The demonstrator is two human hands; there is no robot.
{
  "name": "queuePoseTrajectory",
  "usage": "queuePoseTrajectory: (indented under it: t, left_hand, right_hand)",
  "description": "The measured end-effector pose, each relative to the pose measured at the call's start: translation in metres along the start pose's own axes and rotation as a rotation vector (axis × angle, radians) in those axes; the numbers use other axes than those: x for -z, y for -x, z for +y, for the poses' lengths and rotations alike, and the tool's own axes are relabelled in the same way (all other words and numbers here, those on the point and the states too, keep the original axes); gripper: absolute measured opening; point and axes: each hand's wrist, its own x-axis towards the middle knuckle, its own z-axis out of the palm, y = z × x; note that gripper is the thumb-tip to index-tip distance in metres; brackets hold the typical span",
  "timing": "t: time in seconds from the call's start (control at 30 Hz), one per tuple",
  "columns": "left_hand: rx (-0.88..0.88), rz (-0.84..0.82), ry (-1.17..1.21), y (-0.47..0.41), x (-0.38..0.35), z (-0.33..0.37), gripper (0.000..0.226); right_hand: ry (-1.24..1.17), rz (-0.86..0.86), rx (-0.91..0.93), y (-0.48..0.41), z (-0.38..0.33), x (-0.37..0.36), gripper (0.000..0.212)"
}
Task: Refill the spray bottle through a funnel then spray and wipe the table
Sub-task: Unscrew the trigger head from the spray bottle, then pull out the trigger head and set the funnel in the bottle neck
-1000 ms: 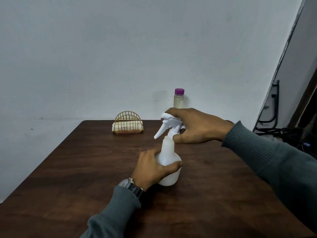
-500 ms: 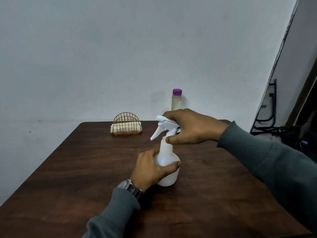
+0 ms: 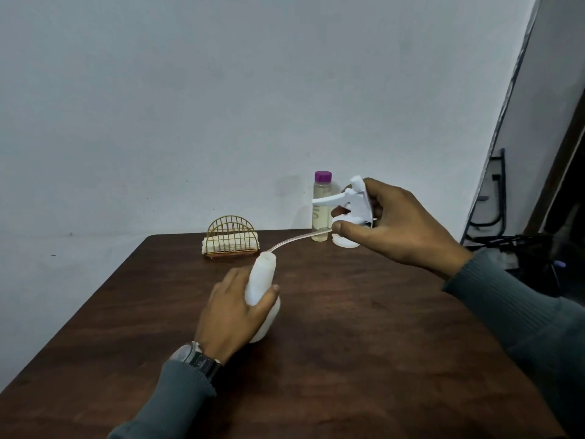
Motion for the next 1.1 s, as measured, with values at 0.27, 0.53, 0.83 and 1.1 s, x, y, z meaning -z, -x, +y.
queuePoseTrajectory:
  t: [0.27, 0.53, 0.83, 1.1]
  left_hand:
    - [-0.162, 0.172, -0.599, -0.026, 0.055, 0.011, 0.049]
    - [-0.194, 0.181, -0.69, -0.032, 0.066, 0.006, 0.05]
    - [-0.201, 0.252, -0.767, -0.036, 0.072, 0.003, 0.052]
    - [0.079, 0.148, -0.686, -0.025, 0.07, 0.004, 0.048]
  right_hand:
    - [-0.213, 0.108, -0.075, 0.008, 0.019, -0.019, 0.026]
    - [-0.424, 0.187, -0.2, 0.013, 0.037, -0.041, 0.032]
    - [-0.932, 0.226, -0.552, 0.028, 0.063, -0.071, 0.067]
    - [-0.995, 0.28, -0.528, 0.032, 0.07, -0.07, 0.084]
